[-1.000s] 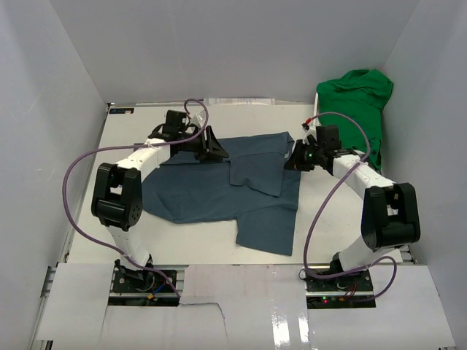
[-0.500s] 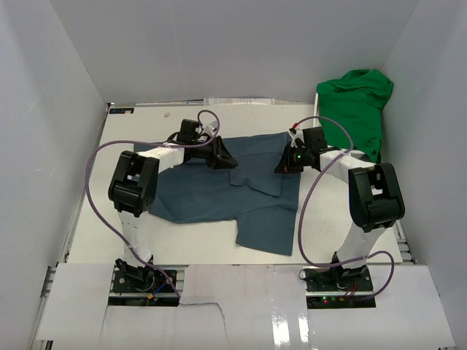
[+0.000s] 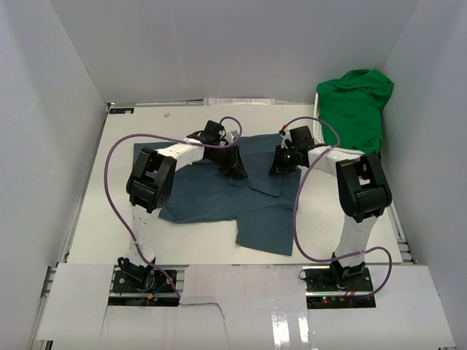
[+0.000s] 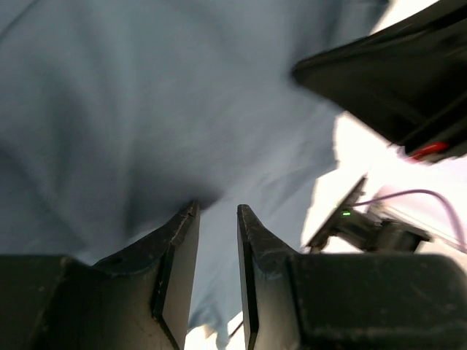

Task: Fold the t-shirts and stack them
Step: Fold the flattened tshirt in 1/3 of the way

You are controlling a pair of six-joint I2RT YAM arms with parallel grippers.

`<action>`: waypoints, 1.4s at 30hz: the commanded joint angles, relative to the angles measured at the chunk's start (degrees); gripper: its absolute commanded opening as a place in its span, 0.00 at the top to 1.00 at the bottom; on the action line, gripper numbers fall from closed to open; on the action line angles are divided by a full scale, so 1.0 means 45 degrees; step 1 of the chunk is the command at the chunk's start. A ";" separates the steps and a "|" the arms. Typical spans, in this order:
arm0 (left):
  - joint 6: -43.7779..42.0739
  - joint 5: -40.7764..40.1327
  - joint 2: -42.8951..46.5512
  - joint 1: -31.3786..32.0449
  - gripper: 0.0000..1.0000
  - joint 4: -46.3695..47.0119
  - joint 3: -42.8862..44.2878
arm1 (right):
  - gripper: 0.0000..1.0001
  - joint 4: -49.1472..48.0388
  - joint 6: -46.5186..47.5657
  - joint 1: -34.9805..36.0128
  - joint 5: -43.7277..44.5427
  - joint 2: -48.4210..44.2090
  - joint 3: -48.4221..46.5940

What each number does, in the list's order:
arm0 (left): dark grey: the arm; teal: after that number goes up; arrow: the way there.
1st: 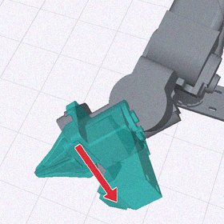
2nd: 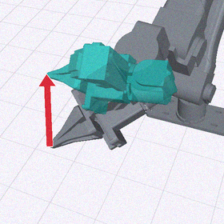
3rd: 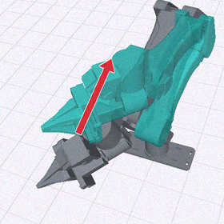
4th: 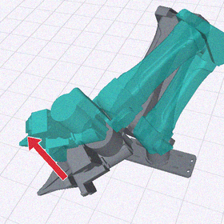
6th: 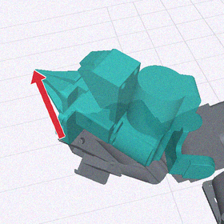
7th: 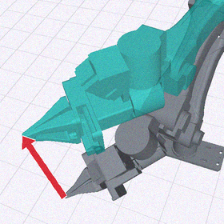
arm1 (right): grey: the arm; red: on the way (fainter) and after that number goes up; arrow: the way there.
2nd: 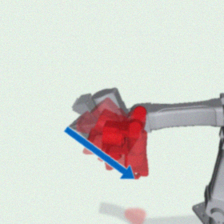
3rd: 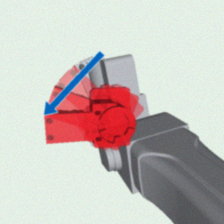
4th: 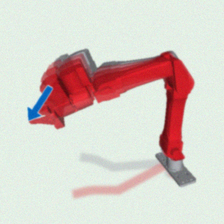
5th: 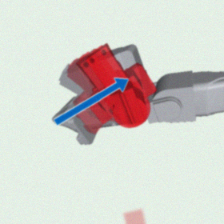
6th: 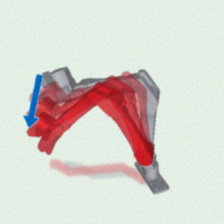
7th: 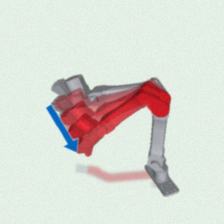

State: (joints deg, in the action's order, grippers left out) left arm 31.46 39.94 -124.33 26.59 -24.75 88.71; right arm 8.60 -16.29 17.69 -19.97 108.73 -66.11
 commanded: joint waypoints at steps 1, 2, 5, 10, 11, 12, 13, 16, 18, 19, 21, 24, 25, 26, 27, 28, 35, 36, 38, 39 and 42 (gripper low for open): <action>-0.1130 -0.1102 0.0499 -0.0049 0.62 -0.1723 -0.0180 | 0.92 0.0607 0.0066 -0.0006 0.0900 0.0252 -0.0700; -0.1229 -0.1219 0.0578 -0.0049 0.62 -0.1861 -0.0317 | 0.92 0.0705 0.0066 0.0013 0.1172 0.0330 -0.0739; -0.1678 -0.1746 0.1066 -0.0030 0.62 -0.2389 -0.0941 | 0.92 0.0979 0.0047 -0.0006 0.1506 0.0428 -0.0895; -0.2050 -0.3033 0.1516 -0.0030 0.60 -0.3012 -0.1588 | 0.92 0.1233 0.0047 0.0013 0.1644 0.0662 -0.1130; -0.2108 -0.3133 0.1516 -0.0030 0.60 -0.3092 -0.1549 | 0.92 0.1233 0.0066 0.0013 0.1644 0.0663 -0.1149; -0.2148 -0.3173 0.1536 -0.0030 0.60 -0.3151 -0.1510 | 0.92 0.1233 0.0047 0.0013 0.1663 0.0663 -0.1150; -0.2148 -0.2999 0.1575 -0.0030 0.60 -0.3229 -0.1374 | 0.92 0.1272 0.0047 0.0033 0.1664 0.0585 -0.1208; -0.1992 -0.2803 0.2159 -0.0069 0.60 -0.3463 -0.0732 | 0.92 0.1487 0.0047 0.0091 0.1663 0.0158 -0.1500; -0.1875 -0.2724 0.2782 -0.0340 0.59 -0.3659 -0.0204 | 0.92 0.1643 0.0027 0.0111 0.1683 -0.0156 -0.1734; -0.1875 -0.2647 0.2960 -0.0555 0.58 -0.3834 0.0321 | 0.92 0.1682 0.0027 0.0169 0.1702 -0.0390 -0.1890; -0.1952 -0.2237 0.3214 -0.1608 0.57 -0.4049 0.0754 | 0.92 0.1839 0.0047 0.0170 0.1761 -0.0470 -0.2592; -0.2342 -0.2352 0.2827 -0.3754 0.57 -0.4653 0.1516 | 0.92 0.2267 0.0222 0.0150 0.2073 -0.0003 -0.4016; -0.2517 -0.2469 0.2593 -0.4302 0.58 -0.4752 0.1595 | 0.92 0.2384 0.0281 0.0150 0.2132 0.0463 -0.4388; -0.2558 -0.2760 0.2513 -0.5274 0.58 -0.4715 0.1654 | 0.92 0.2502 0.0320 0.0150 0.2152 0.0680 -0.5068; -0.2578 -0.2937 0.2435 -0.5651 0.58 -0.4714 0.1713 | 0.92 0.2522 0.0359 0.0150 0.2152 0.0933 -0.5385; -0.2539 -0.3190 0.2280 -0.5887 0.58 -0.4714 0.1791 | 0.92 0.2522 0.0359 0.0150 0.2190 0.1381 -0.5659; -0.1836 -0.5573 0.1559 -0.6924 0.60 -0.3777 0.1907 | 0.92 0.2990 0.0476 0.0131 0.2815 0.3259 -0.7749; -0.1836 -0.6059 0.1343 -0.6924 0.60 -0.3815 0.2121 | 0.92 0.3049 0.0476 0.0131 0.2913 0.3550 -0.8041; -0.1816 -0.6355 0.0817 -0.7002 0.61 -0.3835 0.2318 | 0.92 0.3089 0.0496 0.0131 0.2952 0.3786 -0.8258; -0.1777 -0.6434 0.0697 -0.7002 0.61 -0.3835 0.2396 | 0.92 0.3166 0.0515 0.0131 0.2991 0.4020 -0.8356; -0.1738 -0.6708 0.0423 -0.7022 0.61 -0.3738 0.2475 | 0.92 0.3225 0.0593 0.0111 0.3128 0.4372 -0.8591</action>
State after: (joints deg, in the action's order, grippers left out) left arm 23.18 13.32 -122.26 -4.60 -41.85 98.02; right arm 22.61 -14.63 18.13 -7.40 128.53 -101.08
